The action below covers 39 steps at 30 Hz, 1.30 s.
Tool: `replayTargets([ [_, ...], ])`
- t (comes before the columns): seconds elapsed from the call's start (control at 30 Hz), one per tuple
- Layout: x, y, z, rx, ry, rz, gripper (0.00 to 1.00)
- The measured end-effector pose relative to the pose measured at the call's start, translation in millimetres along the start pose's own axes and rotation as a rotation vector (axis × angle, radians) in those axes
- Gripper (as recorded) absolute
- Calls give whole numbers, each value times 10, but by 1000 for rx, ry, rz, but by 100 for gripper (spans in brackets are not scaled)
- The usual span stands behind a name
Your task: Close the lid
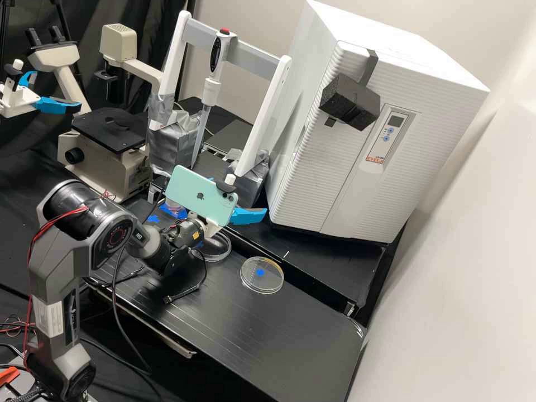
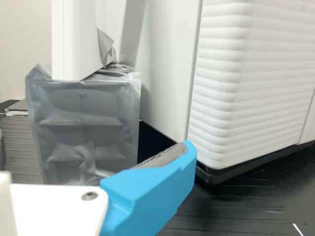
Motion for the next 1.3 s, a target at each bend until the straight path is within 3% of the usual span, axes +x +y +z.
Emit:
replayTargets([
  [0.37,-14,-7,15,-1,-3,-2,100],
  [0.6,-232,140,138,-7,-47,38,100],
  [0.77,-442,303,257,-32,-83,87,100],
  [1.07,-742,553,470,9,-142,155,100],
  [1.3,-884,562,634,42,-185,124,100],
])
